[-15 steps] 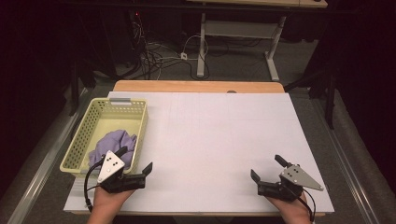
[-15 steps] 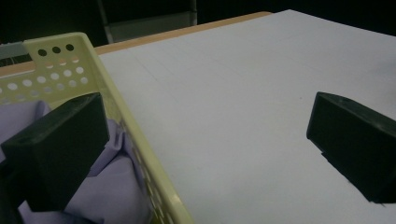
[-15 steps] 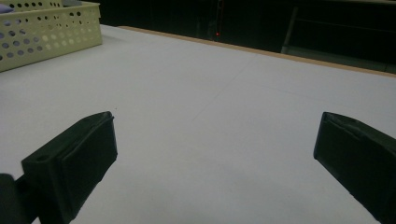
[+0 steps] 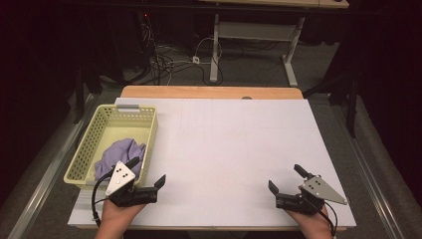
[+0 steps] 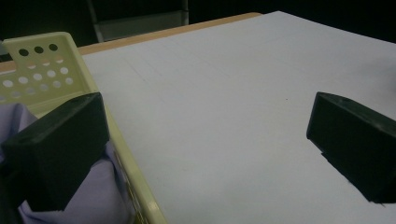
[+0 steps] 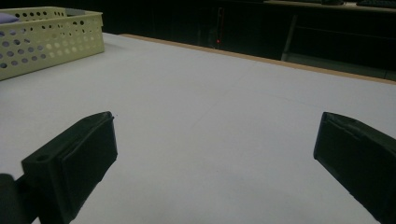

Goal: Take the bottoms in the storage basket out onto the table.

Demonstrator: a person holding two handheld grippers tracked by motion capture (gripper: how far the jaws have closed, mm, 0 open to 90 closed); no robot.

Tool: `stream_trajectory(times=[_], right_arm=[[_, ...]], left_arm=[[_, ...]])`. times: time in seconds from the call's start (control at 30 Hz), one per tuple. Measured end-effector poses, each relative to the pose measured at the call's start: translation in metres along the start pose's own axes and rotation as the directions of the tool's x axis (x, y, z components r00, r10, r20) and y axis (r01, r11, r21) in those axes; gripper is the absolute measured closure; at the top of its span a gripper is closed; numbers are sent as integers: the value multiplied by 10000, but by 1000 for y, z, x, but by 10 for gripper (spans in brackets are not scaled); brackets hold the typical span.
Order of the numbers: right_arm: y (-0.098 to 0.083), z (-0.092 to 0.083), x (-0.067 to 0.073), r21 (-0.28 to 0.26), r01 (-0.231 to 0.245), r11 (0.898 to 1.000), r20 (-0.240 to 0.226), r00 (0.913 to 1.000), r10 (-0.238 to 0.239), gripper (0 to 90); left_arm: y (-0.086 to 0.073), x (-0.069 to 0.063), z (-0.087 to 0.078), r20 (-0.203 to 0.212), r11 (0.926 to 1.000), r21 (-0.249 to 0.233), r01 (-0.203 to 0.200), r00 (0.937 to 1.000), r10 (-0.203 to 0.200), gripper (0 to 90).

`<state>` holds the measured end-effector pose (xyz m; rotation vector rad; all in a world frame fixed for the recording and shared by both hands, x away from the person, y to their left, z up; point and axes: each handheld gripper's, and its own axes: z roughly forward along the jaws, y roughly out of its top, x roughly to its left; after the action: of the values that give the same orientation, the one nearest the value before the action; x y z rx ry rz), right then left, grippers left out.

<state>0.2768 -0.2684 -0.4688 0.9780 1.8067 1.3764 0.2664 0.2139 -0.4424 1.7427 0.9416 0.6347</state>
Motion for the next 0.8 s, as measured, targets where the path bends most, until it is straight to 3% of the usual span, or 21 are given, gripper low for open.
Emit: stream_trajectory(times=[0.23,0.3,0.8], right_arm=[[2,1,3,-66,79,9999,-87,9999,-79,2],[3,1,5,-63,215,9997,-118,9997,-216,2],[2,2,5,37,149,9999,-151,9998,-149,1]], left_arm=[[4,5,-8,-36,9998,180,-71,10000,72,0],[7,10,-12,-356,9993,372,-40,9994,53,0],[8,44,-32,-1074,9985,377,396,9936,-354,0]])
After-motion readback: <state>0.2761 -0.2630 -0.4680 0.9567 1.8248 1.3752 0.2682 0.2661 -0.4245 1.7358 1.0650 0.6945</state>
